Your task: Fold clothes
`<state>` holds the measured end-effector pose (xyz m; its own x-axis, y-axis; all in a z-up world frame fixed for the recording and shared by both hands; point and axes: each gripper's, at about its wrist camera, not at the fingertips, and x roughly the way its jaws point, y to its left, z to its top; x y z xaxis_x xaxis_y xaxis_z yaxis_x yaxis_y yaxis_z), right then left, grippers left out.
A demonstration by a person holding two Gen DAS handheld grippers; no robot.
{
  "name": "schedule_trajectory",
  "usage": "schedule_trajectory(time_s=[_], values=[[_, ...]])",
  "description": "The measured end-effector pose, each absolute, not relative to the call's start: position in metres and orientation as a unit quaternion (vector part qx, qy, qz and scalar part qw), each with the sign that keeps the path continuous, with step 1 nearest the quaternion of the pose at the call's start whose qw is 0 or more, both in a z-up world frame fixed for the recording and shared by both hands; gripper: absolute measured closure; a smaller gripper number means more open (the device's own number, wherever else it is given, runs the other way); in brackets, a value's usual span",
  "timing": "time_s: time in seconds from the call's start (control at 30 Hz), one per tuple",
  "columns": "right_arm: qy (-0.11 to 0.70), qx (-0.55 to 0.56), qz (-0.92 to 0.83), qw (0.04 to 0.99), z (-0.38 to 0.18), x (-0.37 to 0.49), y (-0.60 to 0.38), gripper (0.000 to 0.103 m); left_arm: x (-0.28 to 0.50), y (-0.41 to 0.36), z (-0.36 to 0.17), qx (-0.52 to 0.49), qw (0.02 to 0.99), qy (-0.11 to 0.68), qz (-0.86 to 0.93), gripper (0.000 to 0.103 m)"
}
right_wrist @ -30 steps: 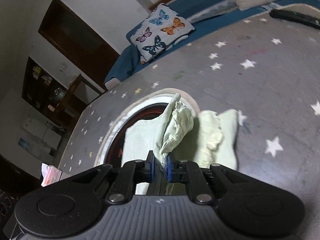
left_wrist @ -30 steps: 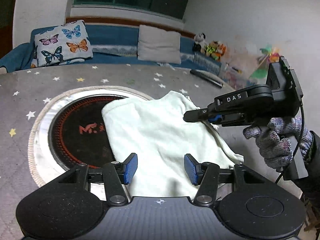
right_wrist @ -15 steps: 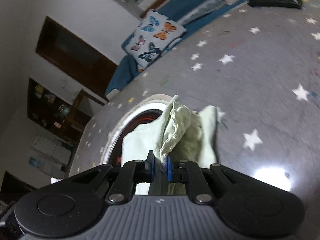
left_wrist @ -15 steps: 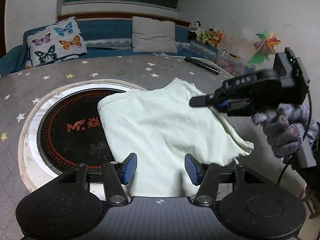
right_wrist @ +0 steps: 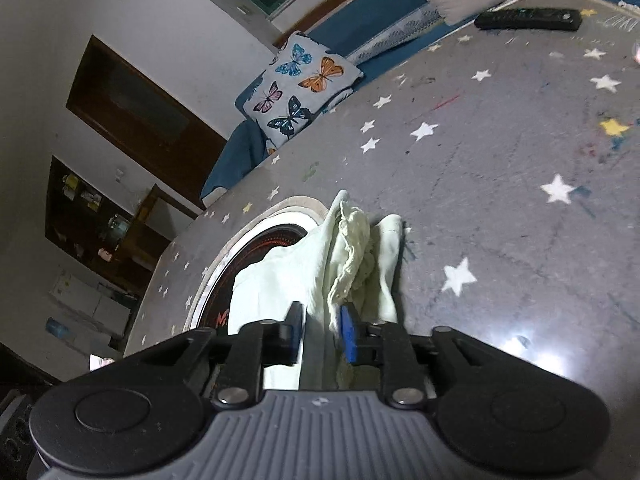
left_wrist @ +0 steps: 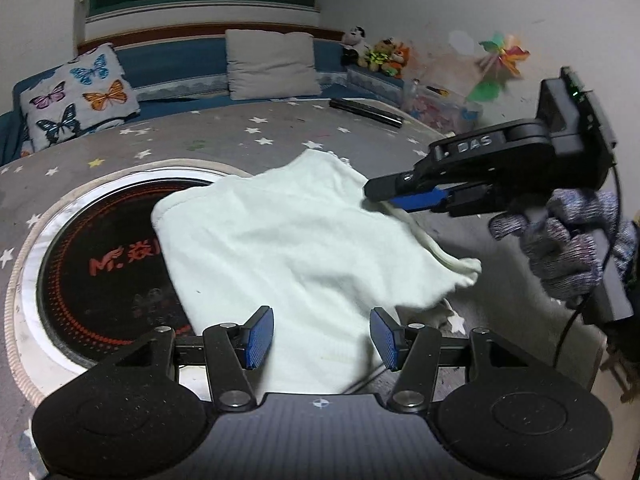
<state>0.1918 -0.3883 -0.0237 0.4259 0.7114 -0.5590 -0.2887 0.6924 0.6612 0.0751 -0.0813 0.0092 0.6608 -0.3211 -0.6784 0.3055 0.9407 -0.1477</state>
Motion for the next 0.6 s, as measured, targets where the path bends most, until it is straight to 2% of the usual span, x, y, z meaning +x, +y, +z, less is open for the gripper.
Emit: schedule_trajectory(time_s=[0.3,0.43,0.5,0.6], values=[[0.437,0.210,0.333,0.809,-0.016,0.140,-0.412,0.065,0.056,-0.091,0.000,0.054,0.907,0.367,-0.199,0.046],[0.453,0.179,0.299,0.821,-0.031,0.122,-0.418,0.065,0.047,-0.086,-0.004,0.076,0.907,0.370,-0.189,0.047],[0.454,0.189,0.283,0.824,-0.036,0.118,-0.428,0.067,0.046,-0.079,-0.007,0.077,0.906,0.376,-0.177,0.049],[0.445,0.189,0.265,0.834,-0.030,0.113,-0.437,0.066,0.044,-0.067,-0.011,0.078,0.908,0.380,-0.159,0.057]])
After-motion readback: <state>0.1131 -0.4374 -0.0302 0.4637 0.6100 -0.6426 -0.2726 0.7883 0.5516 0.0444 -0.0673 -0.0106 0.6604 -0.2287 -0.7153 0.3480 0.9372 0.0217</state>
